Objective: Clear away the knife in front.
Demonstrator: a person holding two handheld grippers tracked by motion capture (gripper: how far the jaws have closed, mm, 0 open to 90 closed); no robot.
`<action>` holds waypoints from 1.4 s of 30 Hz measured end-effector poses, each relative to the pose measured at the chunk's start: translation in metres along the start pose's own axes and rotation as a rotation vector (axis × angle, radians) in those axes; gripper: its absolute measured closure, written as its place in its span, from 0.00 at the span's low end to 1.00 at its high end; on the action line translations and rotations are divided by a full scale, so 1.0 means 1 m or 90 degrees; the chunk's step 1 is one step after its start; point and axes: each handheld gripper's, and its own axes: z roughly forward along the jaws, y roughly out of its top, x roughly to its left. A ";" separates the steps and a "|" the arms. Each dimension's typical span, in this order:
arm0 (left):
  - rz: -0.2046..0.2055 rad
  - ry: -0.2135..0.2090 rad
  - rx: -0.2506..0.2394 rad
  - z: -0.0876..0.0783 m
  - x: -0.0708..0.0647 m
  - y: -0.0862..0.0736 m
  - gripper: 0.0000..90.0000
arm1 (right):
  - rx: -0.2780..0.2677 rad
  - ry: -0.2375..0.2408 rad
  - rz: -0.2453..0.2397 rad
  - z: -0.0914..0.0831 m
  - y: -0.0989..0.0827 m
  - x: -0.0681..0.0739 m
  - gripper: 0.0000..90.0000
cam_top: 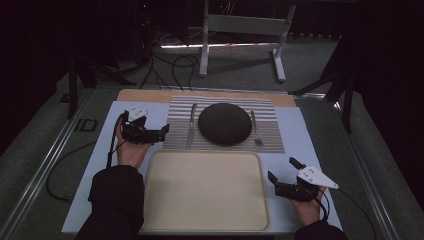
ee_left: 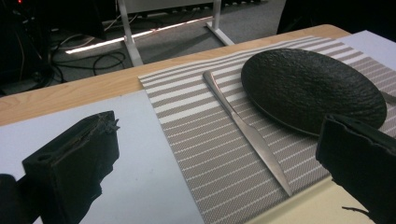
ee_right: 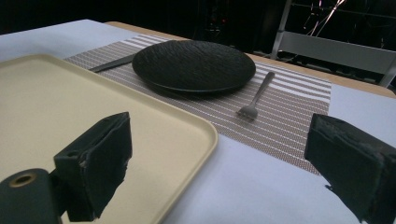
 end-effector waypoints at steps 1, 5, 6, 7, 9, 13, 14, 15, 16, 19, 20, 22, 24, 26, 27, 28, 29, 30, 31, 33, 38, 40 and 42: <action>-0.002 0.001 0.002 0.002 0.001 0.001 0.00 | 0.000 0.001 -0.001 0.000 0.000 0.000 0.08; -0.005 0.003 0.013 0.009 0.002 0.005 0.00 | 0.002 0.002 -0.003 0.001 0.000 0.001 0.08; -0.006 0.004 0.014 0.010 0.002 0.006 0.00 | 0.002 0.002 -0.003 0.001 0.000 0.001 0.08; -0.006 0.005 0.018 0.012 0.001 0.007 0.00 | 0.001 0.002 -0.003 0.001 0.000 0.001 0.08; -0.004 0.007 0.027 0.017 0.001 0.010 0.00 | 0.001 0.002 -0.002 0.001 0.000 0.000 0.08; -0.007 0.009 0.034 0.023 -0.001 0.014 0.00 | 0.000 0.002 0.000 0.001 0.000 0.000 0.08; -0.007 0.010 0.037 0.025 -0.002 0.016 0.00 | 0.000 0.002 0.000 0.001 0.000 0.000 0.08; -0.007 0.011 0.039 0.027 -0.002 0.017 0.00 | 0.000 0.002 -0.001 0.001 0.000 0.000 0.08; -0.008 0.011 0.041 0.029 -0.003 0.018 0.00 | 0.001 0.002 -0.001 0.001 0.000 0.000 0.08; -0.004 0.014 0.047 0.035 -0.006 0.022 0.00 | 0.002 0.000 0.002 0.001 0.000 0.000 0.08; -0.004 0.013 0.049 0.037 -0.006 0.023 0.00 | 0.001 -0.001 0.003 0.001 0.000 -0.001 0.08; -0.001 0.014 0.056 0.041 -0.007 0.025 0.00 | 0.000 -0.002 0.003 0.000 0.000 -0.001 0.08; -0.002 0.015 0.061 0.046 -0.008 0.026 0.00 | 0.000 -0.001 0.004 0.000 0.000 -0.001 0.08; -0.001 0.015 0.064 0.050 -0.008 0.027 0.00 | -0.001 0.000 0.006 0.000 0.000 -0.001 0.08; -0.003 0.015 0.066 0.053 -0.008 0.027 0.00 | -0.002 0.000 0.006 0.000 0.000 -0.001 0.08; -0.003 0.014 0.067 0.054 -0.007 0.027 0.01 | -0.001 0.000 0.007 0.000 0.000 -0.001 0.08; -0.004 0.014 0.069 0.056 -0.007 0.028 0.01 | -0.001 0.001 0.008 0.001 0.000 -0.001 0.08; -0.004 0.014 0.069 0.056 -0.007 0.028 0.01 | -0.001 0.001 0.008 0.001 0.000 -0.001 0.08; -0.003 0.014 0.068 0.060 -0.008 0.028 0.01 | 0.001 0.003 0.005 0.001 0.000 0.000 0.08; 0.001 0.016 0.067 0.064 -0.009 0.030 0.00 | 0.000 0.006 0.004 0.002 0.000 0.002 0.08; 0.000 0.016 0.066 0.073 -0.011 0.033 0.00 | 0.001 0.006 0.004 0.002 0.000 0.002 0.08; 0.001 0.017 0.065 0.077 -0.012 0.034 0.00 | -0.001 0.006 0.008 0.002 0.000 0.000 0.08; 0.003 0.016 0.068 0.081 -0.014 0.035 0.00 | -0.001 0.006 0.008 0.002 0.000 0.001 0.08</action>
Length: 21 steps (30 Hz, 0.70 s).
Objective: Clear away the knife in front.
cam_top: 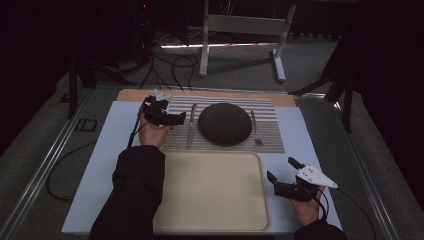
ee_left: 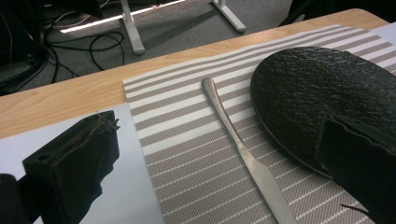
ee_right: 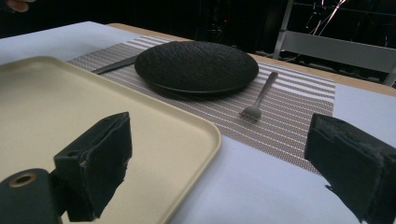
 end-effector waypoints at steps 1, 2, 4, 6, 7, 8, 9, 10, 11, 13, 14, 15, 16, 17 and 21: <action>0.002 0.000 0.001 0.002 -0.001 0.001 0.00 | 0.001 0.000 -0.001 0.000 0.000 0.000 0.08; 0.004 -0.002 0.001 0.004 -0.002 0.001 0.00 | 0.000 0.001 -0.001 0.000 0.000 0.000 0.08; 0.002 -0.004 0.004 0.008 -0.004 0.003 0.00 | 0.000 0.000 0.001 0.000 0.000 0.000 0.08; 0.001 -0.004 0.009 0.013 -0.005 0.004 0.00 | -0.003 -0.001 0.006 0.001 0.000 0.000 0.08; 0.002 -0.004 0.012 0.015 -0.006 0.005 0.00 | -0.004 -0.001 0.007 0.001 0.000 -0.001 0.08; 0.003 -0.005 0.016 0.017 -0.007 0.005 0.00 | -0.004 -0.001 0.008 0.001 0.000 -0.001 0.08; 0.005 -0.004 0.020 0.019 -0.008 0.006 0.00 | -0.004 -0.001 0.008 0.001 0.000 -0.001 0.08; 0.005 -0.003 0.024 0.022 -0.009 0.007 0.00 | -0.004 -0.001 0.009 0.001 0.000 -0.001 0.08; 0.004 -0.003 0.026 0.024 -0.010 0.008 0.00 | -0.004 -0.002 0.010 0.001 0.000 -0.001 0.08; 0.003 -0.004 0.032 0.028 -0.011 0.010 0.00 | -0.006 -0.004 0.010 0.001 0.000 -0.002 0.08; 0.004 -0.005 0.036 0.031 -0.011 0.011 0.00 | -0.006 -0.003 0.011 0.001 0.000 -0.002 0.08; 0.003 -0.005 0.039 0.033 -0.012 0.011 0.00 | -0.006 -0.003 0.011 0.001 0.000 -0.002 0.08; 0.003 -0.004 0.044 0.036 -0.013 0.012 0.00 | -0.007 -0.003 0.011 0.001 0.000 -0.002 0.08; 0.002 -0.005 0.046 0.038 -0.013 0.013 0.00 | -0.008 -0.002 0.014 0.001 0.000 -0.002 0.08; -0.011 -0.004 0.054 0.047 -0.014 0.014 0.00 | -0.012 0.003 0.033 0.000 0.000 -0.004 0.08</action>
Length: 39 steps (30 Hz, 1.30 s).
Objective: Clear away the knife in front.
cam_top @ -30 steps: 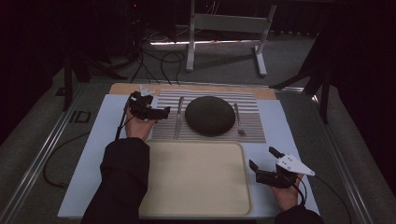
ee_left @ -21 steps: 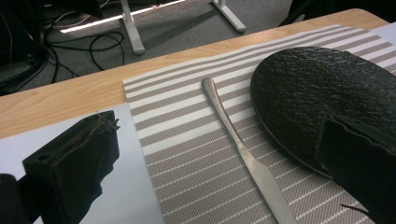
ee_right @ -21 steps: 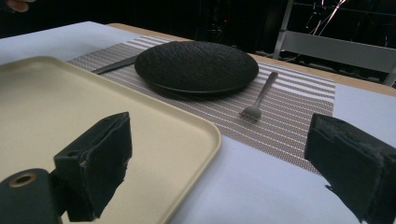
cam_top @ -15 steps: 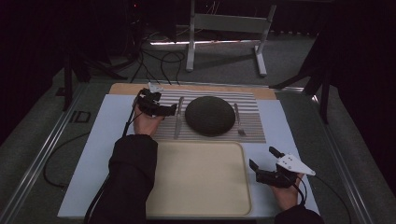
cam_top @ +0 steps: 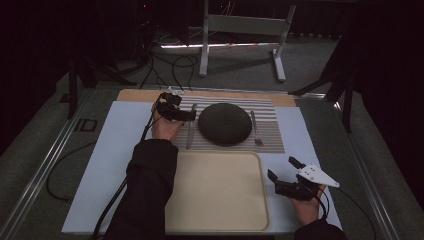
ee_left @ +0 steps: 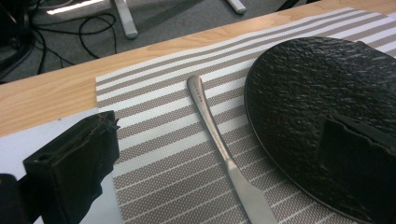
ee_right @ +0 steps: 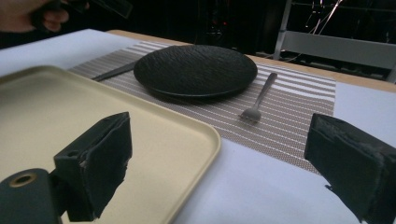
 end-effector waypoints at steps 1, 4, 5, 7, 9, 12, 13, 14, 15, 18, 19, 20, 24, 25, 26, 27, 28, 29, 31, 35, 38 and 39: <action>-0.005 0.000 0.002 0.002 0.001 0.000 0.01 | -0.002 0.000 0.001 0.000 0.000 -0.001 0.08; -0.018 -0.002 0.015 0.008 0.003 0.000 0.01 | -0.003 -0.004 0.009 0.000 0.000 -0.003 0.08; -0.019 0.000 0.020 0.010 0.003 0.000 0.01 | -0.004 -0.004 0.009 0.000 0.000 -0.003 0.08; -0.015 0.003 0.030 0.014 0.002 0.001 0.01 | -0.004 -0.003 0.009 0.000 0.000 -0.003 0.08; -0.019 0.001 0.038 0.017 0.001 0.003 0.01 | -0.002 -0.001 0.007 0.001 0.000 -0.002 0.08; -0.029 0.001 0.048 0.023 0.000 0.006 0.02 | -0.001 0.000 0.005 0.002 0.000 -0.002 0.08; -0.036 0.000 0.053 0.025 0.000 0.006 0.03 | -0.001 0.000 0.005 0.002 0.000 -0.002 0.08; -0.040 -0.002 0.062 0.028 0.000 0.006 0.03 | -0.001 -0.001 0.005 0.002 0.000 -0.002 0.08; -0.041 -0.001 0.073 0.031 0.000 0.006 0.03 | -0.001 -0.001 0.005 0.002 0.000 -0.002 0.08; -0.046 0.000 0.103 0.039 -0.001 0.008 0.04 | -0.003 -0.001 0.008 0.002 0.000 -0.003 0.08; -0.050 0.001 0.110 0.042 -0.002 0.008 0.04 | -0.003 -0.001 0.008 0.002 0.000 -0.003 0.08; -0.055 0.004 0.115 0.044 -0.002 0.008 0.05 | -0.004 -0.001 0.008 0.001 0.000 -0.003 0.08; -0.090 0.006 0.133 0.052 0.001 0.005 0.12 | -0.005 -0.001 0.008 0.001 0.000 -0.003 0.08; -0.094 0.005 0.139 0.054 0.001 0.004 0.15 | -0.005 -0.001 0.009 0.001 0.000 -0.003 0.08; -0.093 0.008 0.147 0.055 0.001 0.003 0.17 | -0.005 0.000 0.009 0.001 0.000 -0.004 0.08; -0.091 0.012 0.154 0.057 0.000 0.001 0.18 | -0.005 0.000 0.009 0.001 0.000 -0.004 0.08; -0.090 0.009 0.159 0.058 -0.001 0.000 0.20 | -0.005 0.000 0.009 0.001 0.000 -0.004 0.08; -0.087 0.011 0.164 0.059 -0.002 -0.001 0.24 | -0.004 0.000 0.009 0.002 0.000 -0.004 0.08; -0.083 0.019 0.165 0.061 -0.004 -0.002 0.30 | -0.004 0.000 0.009 0.002 0.000 -0.003 0.08; -0.081 0.018 0.174 0.065 -0.009 -0.004 0.44 | -0.002 -0.001 0.007 0.002 0.000 -0.003 0.08; -0.079 0.021 0.184 0.069 -0.012 -0.005 0.53 | -0.002 -0.001 0.007 0.002 0.000 -0.003 0.08; -0.082 0.019 0.187 0.070 -0.013 -0.006 0.56 | -0.002 0.000 0.007 0.002 0.001 -0.003 0.08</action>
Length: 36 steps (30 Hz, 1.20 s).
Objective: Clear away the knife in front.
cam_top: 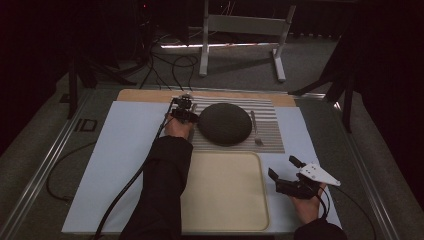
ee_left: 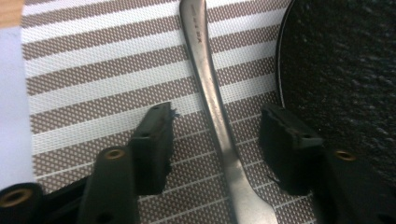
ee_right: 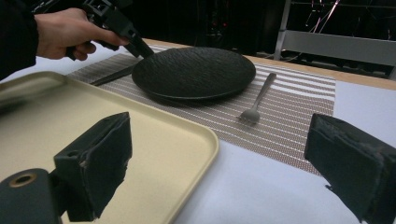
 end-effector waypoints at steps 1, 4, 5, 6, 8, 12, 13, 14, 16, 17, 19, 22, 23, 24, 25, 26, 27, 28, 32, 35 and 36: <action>0.000 0.000 0.000 0.000 0.000 0.000 0.59 | 0.000 0.000 0.000 0.000 0.000 0.000 0.08; 0.002 0.022 0.003 0.001 -0.002 0.000 0.64 | -0.001 0.000 0.000 0.000 0.000 0.000 0.08; 0.000 0.028 0.004 0.001 -0.002 -0.001 0.69 | -0.001 -0.001 0.001 0.000 0.000 0.000 0.08; -0.004 0.029 0.005 0.001 -0.003 -0.001 0.71 | 0.000 -0.001 0.000 0.000 0.000 0.000 0.08; 0.012 0.053 0.012 0.001 -0.008 -0.001 0.78 | 0.002 0.000 0.000 0.000 0.000 0.000 0.08; 0.007 0.061 0.019 0.000 -0.011 -0.001 0.81 | 0.004 -0.003 -0.002 0.001 0.000 0.000 0.08; 0.007 0.060 0.021 0.000 -0.011 -0.001 0.84 | 0.004 -0.003 -0.001 0.001 0.000 0.000 0.08; 0.004 0.061 0.020 0.000 -0.011 -0.001 0.85 | 0.004 -0.003 0.000 0.001 0.000 -0.001 0.08; 0.004 0.064 0.021 0.000 -0.011 -0.001 0.88 | 0.006 -0.003 0.000 0.001 0.000 -0.001 0.08; 0.007 0.065 0.022 0.000 -0.011 0.000 0.88 | 0.006 -0.003 0.000 0.001 0.000 -0.001 0.08; 0.007 0.065 0.022 0.000 -0.011 0.000 0.89 | 0.005 -0.003 0.000 0.001 0.000 -0.001 0.08; 0.020 0.074 0.024 0.001 -0.014 0.000 0.89 | 0.005 -0.002 0.000 0.001 0.000 -0.001 0.08; 0.014 0.072 0.027 0.001 -0.013 0.001 0.89 | 0.007 -0.003 0.000 0.001 0.000 -0.001 0.08; 0.011 0.070 0.028 0.001 -0.013 0.001 0.90 | 0.007 -0.002 0.000 0.001 0.000 -0.001 0.08; 0.011 0.070 0.028 0.001 -0.013 0.001 0.90 | 0.007 -0.002 0.000 0.001 0.000 -0.001 0.08; -0.006 0.058 0.027 0.000 -0.009 0.002 0.90 | 0.008 -0.002 0.000 0.001 0.000 -0.001 0.08; -0.016 0.050 0.026 0.000 -0.008 0.002 0.90 | 0.007 -0.003 -0.001 0.001 0.000 -0.001 0.08; -0.023 0.042 0.026 0.000 -0.006 0.002 0.90 | 0.007 -0.003 0.000 0.001 0.000 -0.001 0.08; -0.031 0.031 0.026 -0.001 -0.003 0.002 0.90 | 0.007 -0.004 0.002 0.001 -0.001 -0.002 0.08; -0.023 0.030 0.025 -0.002 -0.004 0.001 0.90 | 0.006 -0.004 0.001 0.000 0.000 -0.002 0.08; -0.023 0.032 0.024 -0.002 -0.004 0.001 0.90 | 0.007 -0.004 0.000 0.000 0.000 -0.002 0.08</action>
